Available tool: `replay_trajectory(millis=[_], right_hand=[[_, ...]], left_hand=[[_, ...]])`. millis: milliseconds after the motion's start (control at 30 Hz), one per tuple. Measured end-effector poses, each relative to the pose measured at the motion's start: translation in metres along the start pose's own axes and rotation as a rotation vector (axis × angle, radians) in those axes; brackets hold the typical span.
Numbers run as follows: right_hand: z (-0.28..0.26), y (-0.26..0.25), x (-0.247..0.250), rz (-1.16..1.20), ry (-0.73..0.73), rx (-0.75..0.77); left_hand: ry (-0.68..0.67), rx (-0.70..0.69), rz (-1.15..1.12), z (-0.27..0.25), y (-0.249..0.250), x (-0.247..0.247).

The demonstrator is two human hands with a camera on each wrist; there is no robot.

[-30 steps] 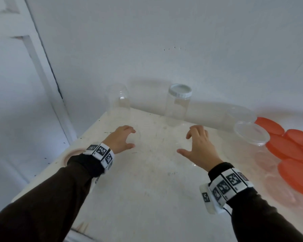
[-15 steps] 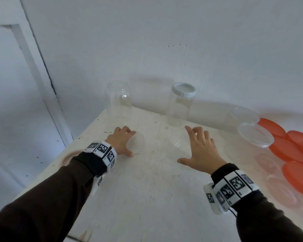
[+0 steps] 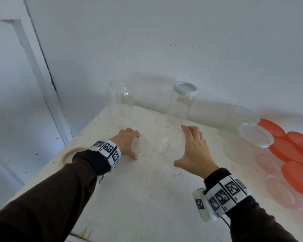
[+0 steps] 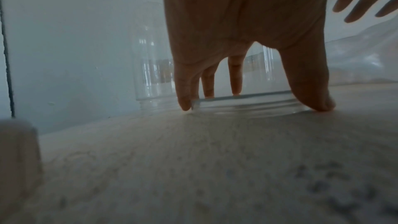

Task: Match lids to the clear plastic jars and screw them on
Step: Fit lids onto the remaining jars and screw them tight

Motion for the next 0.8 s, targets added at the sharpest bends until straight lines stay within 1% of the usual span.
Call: replay_trajectory(millis=[100, 200, 333, 433, 567, 667, 733, 800], right_hand=[[-0.007, -0.003, 0.004, 0.154, 0.037, 0.017], [-0.014, 0.004, 0.005, 0.328, 0.076, -0.033], [-0.024, 0.023, -0.010, 0.528, 0.044, -0.135], [-0.030, 0.036, -0.023, 0.675, -0.017, -0.209], [-0.035, 0.047, -0.032, 0.760, -0.040, -0.264], [-0.034, 0.049, -0.034, 0.763, -0.039, -0.270], [-0.034, 0.052, -0.036, 0.768, -0.038, -0.278], [-0.034, 0.053, -0.036, 0.767, -0.037, -0.284]], left_hand=[[-0.005, 0.004, -0.023, -0.002, 0.002, -0.001], [-0.012, -0.010, -0.038, -0.004, 0.006, 0.000], [0.045, -0.031, -0.074, -0.007, 0.011, 0.007], [0.108, -0.056, -0.139, -0.011, 0.016, 0.016], [0.224, -0.089, -0.206, -0.015, 0.021, 0.030], [0.351, -0.089, -0.259, -0.020, 0.020, 0.048], [0.458, -0.095, -0.330, -0.026, 0.019, 0.063], [0.544, -0.163, -0.411, -0.035, 0.028, 0.078]])
Point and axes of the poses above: each hand's wrist, its own z-axis towards the middle knuckle, its own x-axis out of the back of the hand, y = z × x, the point moved 10 cm from there along z, towards the middle knuckle, and after that the axes turned 3 degrees about y, right-handed, at the moved point
